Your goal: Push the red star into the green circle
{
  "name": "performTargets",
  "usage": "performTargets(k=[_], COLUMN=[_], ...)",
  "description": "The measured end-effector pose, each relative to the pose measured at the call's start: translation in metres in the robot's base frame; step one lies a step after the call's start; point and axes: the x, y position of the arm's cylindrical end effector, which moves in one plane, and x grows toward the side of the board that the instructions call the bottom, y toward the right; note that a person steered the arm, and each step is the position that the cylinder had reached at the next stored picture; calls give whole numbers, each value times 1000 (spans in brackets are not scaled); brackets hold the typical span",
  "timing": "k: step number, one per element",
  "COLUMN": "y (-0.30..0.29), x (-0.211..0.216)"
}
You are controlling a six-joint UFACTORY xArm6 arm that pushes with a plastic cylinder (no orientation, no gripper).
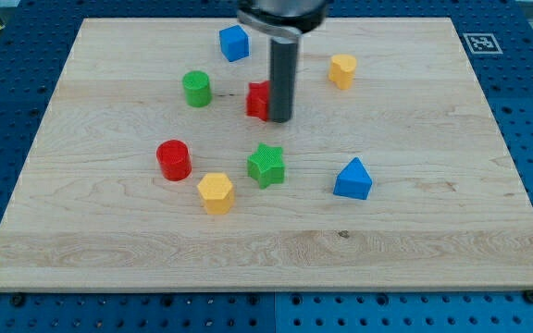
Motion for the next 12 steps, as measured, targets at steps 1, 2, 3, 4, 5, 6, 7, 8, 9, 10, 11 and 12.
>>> performTargets(k=[1, 2, 3, 4, 5, 6, 7, 8, 9, 10, 11, 12], y=[-53, -73, -37, 5, 15, 15, 15, 15, 15, 4, -14, -24], x=[-2, -5, -12, -30, -39, -61, -85, -102, -112, -112, -111, -111])
